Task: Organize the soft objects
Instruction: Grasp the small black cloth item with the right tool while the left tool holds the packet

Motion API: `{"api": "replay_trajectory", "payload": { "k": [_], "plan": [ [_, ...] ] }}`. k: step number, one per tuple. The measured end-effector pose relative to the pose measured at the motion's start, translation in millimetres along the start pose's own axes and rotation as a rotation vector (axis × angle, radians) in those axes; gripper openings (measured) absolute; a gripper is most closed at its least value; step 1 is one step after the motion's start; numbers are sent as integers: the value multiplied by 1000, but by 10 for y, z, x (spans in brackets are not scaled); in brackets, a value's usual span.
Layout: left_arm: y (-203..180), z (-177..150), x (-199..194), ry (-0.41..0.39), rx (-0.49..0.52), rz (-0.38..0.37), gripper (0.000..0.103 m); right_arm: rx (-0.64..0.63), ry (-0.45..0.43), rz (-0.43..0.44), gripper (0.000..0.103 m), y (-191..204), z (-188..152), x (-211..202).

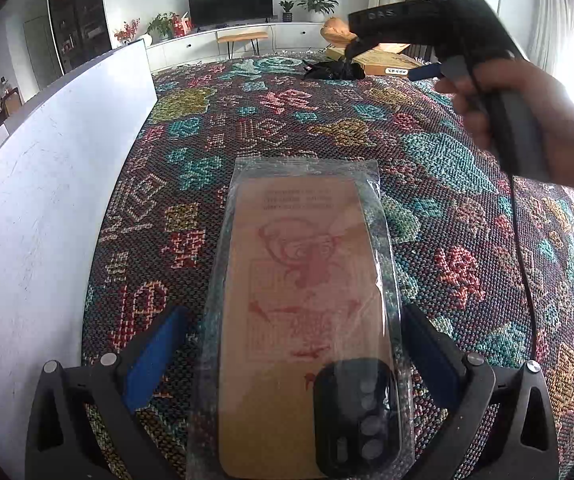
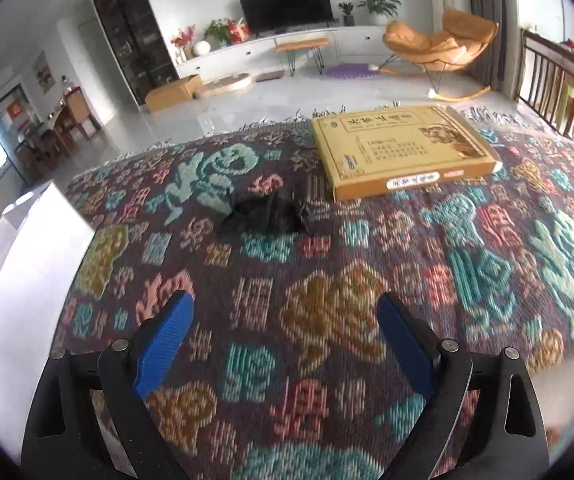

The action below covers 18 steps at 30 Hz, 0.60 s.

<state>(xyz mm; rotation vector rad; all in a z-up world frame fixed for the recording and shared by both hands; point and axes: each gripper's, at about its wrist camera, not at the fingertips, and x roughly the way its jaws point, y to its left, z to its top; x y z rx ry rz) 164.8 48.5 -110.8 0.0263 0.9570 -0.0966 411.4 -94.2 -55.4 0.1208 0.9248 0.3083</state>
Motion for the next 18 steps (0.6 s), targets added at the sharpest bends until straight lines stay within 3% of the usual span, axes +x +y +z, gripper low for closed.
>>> {"api": "replay_trajectory", "payload": {
  "k": [7, 8, 10, 11, 18],
  "plan": [
    [-2, 0, -5, -1, -3, 0, 103, -6, 66, 3, 93, 112, 360, 669],
    [3, -3, -5, -1, -3, 0, 103, -26, 104, -15, 72, 143, 368, 744],
    [7, 0, -1, -1, -3, 0, 103, -78, 127, -41, 65, 212, 375, 715],
    [8, -4, -1, -1, -3, 0, 103, -78, 139, -39, 57, 211, 345, 664],
    [2, -1, 0, -2, -4, -1, 103, 116, 93, 22, 57, 27, -340, -335]
  ]
}}
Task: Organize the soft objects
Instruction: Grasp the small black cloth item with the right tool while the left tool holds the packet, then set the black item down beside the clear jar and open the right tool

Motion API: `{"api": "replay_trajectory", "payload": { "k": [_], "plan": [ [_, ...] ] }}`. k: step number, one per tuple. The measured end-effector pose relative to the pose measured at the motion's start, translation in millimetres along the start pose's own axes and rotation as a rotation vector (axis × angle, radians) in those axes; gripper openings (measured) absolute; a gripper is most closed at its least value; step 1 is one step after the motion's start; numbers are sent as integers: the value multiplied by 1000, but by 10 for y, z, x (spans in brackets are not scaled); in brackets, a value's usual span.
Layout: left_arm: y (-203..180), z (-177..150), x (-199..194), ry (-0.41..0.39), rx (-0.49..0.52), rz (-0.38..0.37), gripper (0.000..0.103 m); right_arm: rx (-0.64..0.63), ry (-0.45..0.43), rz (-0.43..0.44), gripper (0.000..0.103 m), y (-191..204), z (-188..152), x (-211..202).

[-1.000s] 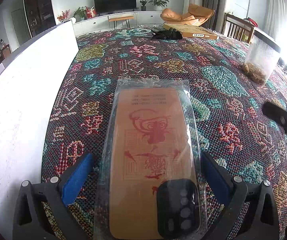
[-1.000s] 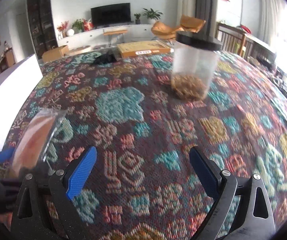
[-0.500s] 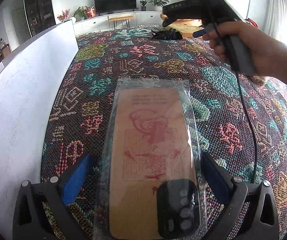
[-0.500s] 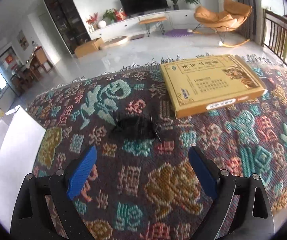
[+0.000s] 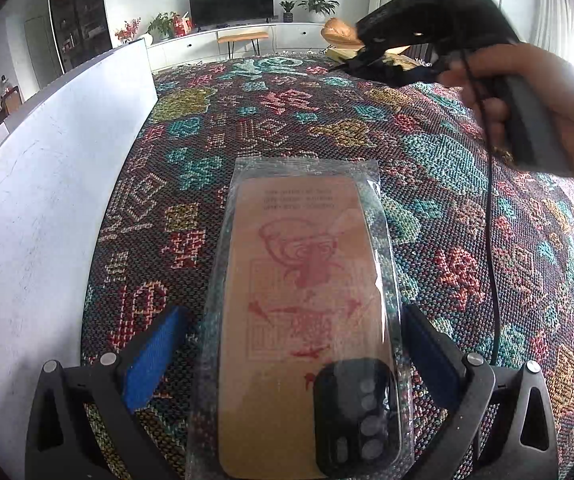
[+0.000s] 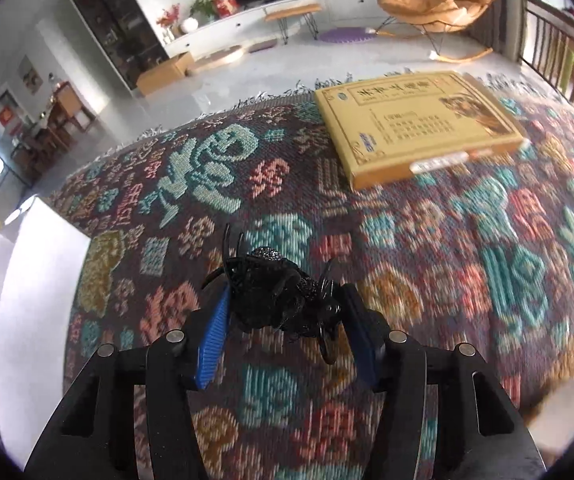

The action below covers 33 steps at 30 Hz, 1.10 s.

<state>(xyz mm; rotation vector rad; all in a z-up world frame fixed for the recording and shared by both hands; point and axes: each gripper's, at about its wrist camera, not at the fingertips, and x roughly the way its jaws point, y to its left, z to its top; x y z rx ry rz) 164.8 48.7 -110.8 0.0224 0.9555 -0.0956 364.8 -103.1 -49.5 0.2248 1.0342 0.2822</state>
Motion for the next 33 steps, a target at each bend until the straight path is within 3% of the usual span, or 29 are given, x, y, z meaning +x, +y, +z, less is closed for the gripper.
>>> {"api": "replay_trajectory", "payload": {
  "k": [6, 10, 13, 17, 19, 21, 22, 24, 27, 29, 31, 33],
  "plan": [
    [3, -3, -1, 0, 0, 0, 103, 150, -87, 76, 57, -233, -1232, -1109],
    [1, -3, -1, 0, -1, 0, 103, 289, -160, -6, 57, -762, -1818, -1582],
    [1, -1, 0, 0, 0, 1, 103, 364, -226, -114, 58, -1325, -1747, -1670],
    [2, -4, -3, 0, -1, 0, 103, 462, -307, -221, 58, -2025, -1351, -1582],
    [1, -3, -1, 0, -1, -1, 103, 487, -292, -237, 58, -2283, -1155, -1433],
    [2, -5, -3, 0, -1, 0, 103, 496, -213, -243, 62, -2447, -1046, -1187],
    [2, -5, -3, 0, -1, 0, 103, 456, -249, -267, 63, -2413, -1007, -1203],
    [2, -6, -1, 0, -1, 0, 103, 417, -235, -281, 82, -2348, -975, -1223],
    [2, -5, -2, 0, -1, 0, 103, 428, -277, -204, 81, -2311, -1097, -1428],
    [0, -3, -1, 0, -1, 0, 103, 436, -293, -202, 81, -2272, -1253, -1597],
    [0, -4, -2, 0, -1, 0, 103, 428, -264, -260, 84, -2196, -1461, -1652],
    [-1, -3, -1, 0, -1, 0, 103, 392, -171, -346, 85, -2100, -1671, -1557]
  ]
}}
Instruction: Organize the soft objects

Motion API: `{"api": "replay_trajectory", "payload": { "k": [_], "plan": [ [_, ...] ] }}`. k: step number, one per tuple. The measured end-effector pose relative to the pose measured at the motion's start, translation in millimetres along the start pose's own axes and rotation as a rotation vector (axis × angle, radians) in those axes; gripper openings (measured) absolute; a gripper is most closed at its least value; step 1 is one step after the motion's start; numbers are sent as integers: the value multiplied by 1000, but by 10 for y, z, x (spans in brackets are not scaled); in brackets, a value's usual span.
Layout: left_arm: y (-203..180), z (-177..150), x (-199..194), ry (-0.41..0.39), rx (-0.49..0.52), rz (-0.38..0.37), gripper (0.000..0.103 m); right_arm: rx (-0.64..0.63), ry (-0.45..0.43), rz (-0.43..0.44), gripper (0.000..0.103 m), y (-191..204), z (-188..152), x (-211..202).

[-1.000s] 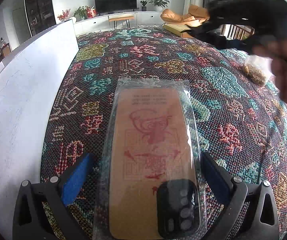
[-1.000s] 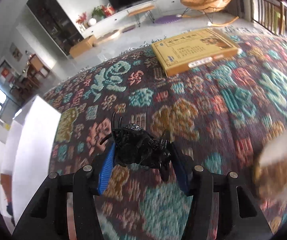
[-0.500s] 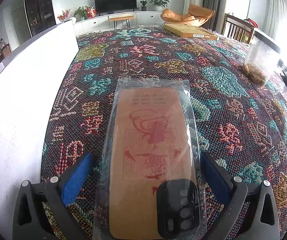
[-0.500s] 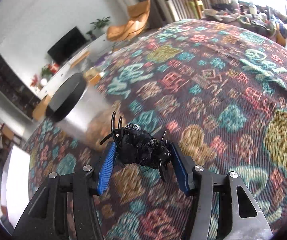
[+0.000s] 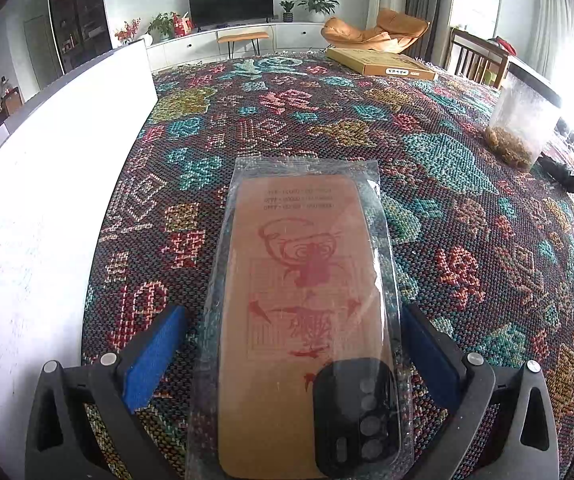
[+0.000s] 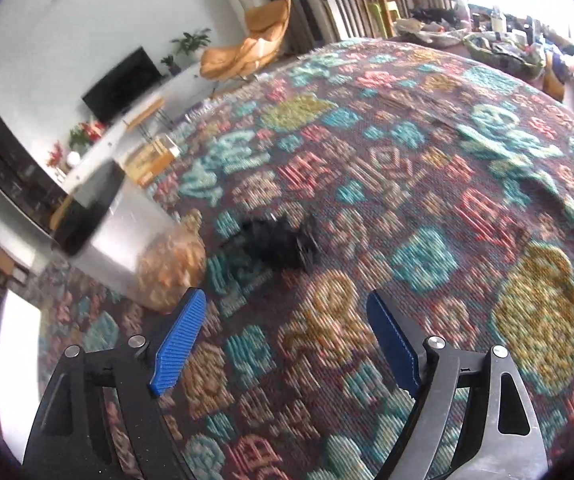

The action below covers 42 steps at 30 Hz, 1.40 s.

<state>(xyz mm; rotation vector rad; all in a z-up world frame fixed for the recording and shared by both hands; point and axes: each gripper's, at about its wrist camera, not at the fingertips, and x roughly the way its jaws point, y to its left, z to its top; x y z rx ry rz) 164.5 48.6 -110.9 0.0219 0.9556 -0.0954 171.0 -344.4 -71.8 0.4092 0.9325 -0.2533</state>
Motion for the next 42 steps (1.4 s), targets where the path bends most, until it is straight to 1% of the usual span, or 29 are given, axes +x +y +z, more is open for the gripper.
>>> {"api": "replay_trajectory", "payload": {
  "k": [1, 4, 6, 9, 12, 42],
  "plan": [
    [1, -1, -1, 0, 0, 0, 103, -41, 24, -45, 85, 36, -134, 29],
    [-1, 0, -1, 0, 0, 0, 103, -196, -29, -181, 85, 185, -472, -3],
    [-1, 0, -1, 0, 0, 0, 103, -198, -70, -217, 87, 202, -569, -9],
    [8, -2, 6, 0, 0, 1, 103, -157, -67, -173, 90, 90, -563, -31],
    [2, 0, 7, 1, 1, 2, 103, -167, -66, -187, 91, 61, -560, -13],
    [-5, 1, 3, 1, 1, 2, 103, -168, -66, -187, 91, 63, -566, -30]
  ]
}}
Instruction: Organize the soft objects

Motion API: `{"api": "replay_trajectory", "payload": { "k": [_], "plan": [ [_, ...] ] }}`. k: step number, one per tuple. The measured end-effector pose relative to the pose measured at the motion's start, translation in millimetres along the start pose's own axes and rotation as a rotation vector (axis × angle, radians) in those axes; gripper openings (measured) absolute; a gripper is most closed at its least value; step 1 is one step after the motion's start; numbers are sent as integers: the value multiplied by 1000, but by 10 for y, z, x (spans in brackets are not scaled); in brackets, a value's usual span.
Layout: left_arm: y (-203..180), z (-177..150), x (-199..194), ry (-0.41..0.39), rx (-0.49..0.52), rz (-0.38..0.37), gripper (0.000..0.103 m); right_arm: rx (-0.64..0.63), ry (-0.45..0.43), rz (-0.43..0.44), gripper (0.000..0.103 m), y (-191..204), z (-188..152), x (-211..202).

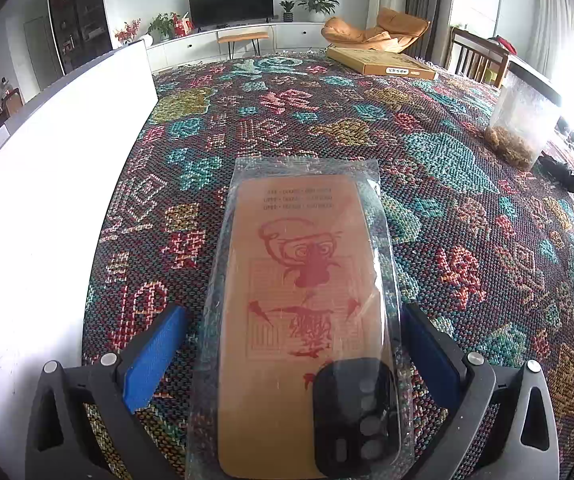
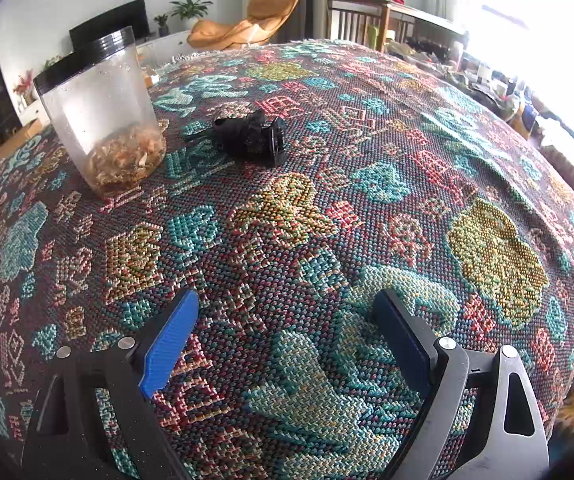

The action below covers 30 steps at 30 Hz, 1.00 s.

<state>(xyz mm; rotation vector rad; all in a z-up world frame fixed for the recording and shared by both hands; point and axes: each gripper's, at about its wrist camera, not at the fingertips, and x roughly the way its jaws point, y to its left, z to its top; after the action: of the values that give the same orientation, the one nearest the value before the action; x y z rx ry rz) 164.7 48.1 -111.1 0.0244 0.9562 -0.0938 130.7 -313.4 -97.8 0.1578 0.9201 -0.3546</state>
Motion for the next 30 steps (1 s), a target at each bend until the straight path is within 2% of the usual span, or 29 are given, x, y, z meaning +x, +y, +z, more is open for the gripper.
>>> {"api": "replay_trajectory", "payload": {
  "k": [30],
  "plan": [
    [-3, 0, 1, 0, 0, 0, 103, -1, -1, -1, 91, 1, -1, 0]
  ]
}}
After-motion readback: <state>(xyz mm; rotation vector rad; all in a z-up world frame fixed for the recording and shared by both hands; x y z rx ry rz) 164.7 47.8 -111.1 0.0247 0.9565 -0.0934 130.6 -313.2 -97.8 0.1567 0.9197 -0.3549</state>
